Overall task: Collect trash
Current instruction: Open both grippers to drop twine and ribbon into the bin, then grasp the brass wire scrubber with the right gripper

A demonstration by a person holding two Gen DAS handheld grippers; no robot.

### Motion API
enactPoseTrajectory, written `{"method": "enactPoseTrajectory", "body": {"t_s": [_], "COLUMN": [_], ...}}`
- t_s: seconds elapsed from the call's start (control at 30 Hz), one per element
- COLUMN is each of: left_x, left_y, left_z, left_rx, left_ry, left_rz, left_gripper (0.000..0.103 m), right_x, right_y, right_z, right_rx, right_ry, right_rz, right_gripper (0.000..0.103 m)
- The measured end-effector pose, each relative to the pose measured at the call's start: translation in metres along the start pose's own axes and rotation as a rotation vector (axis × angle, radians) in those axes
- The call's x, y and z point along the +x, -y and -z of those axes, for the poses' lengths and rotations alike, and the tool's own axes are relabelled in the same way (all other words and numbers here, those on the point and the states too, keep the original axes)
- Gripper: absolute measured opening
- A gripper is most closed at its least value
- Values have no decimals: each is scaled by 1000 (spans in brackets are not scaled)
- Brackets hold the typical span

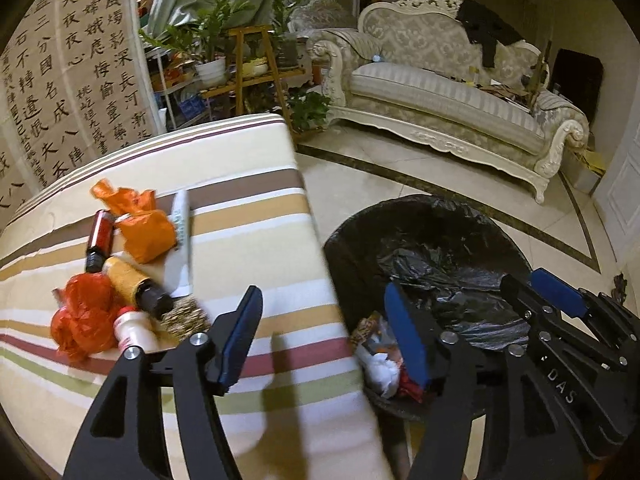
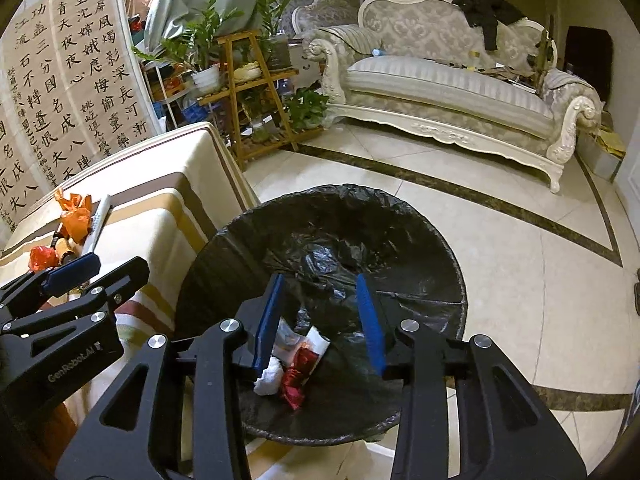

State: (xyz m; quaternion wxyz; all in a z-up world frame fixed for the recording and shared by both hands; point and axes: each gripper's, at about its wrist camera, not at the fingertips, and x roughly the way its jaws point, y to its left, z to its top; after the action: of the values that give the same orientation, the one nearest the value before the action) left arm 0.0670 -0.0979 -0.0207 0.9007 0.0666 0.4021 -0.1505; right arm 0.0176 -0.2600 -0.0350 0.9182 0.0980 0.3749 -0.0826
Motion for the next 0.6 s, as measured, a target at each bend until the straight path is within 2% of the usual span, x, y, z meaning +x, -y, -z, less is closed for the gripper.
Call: {"method": "enactPoseTrajectory", "body": {"t_s": [0.13, 0.6], "left_x": [-11, -45], "left_y": [-14, -95], "left_z": [5, 27], "left_rx": [-24, -139], "left_ry": [1, 17], "left_rz": [-21, -157], "left_gripper": [67, 68], "right_x": [-4, -11], "right_y": [-11, -83], "right_z": [0, 7], "right_rx": [-12, -117], "right_ry": [4, -16], "right_rz": [-19, -141], "right_gripper": [42, 42]}}
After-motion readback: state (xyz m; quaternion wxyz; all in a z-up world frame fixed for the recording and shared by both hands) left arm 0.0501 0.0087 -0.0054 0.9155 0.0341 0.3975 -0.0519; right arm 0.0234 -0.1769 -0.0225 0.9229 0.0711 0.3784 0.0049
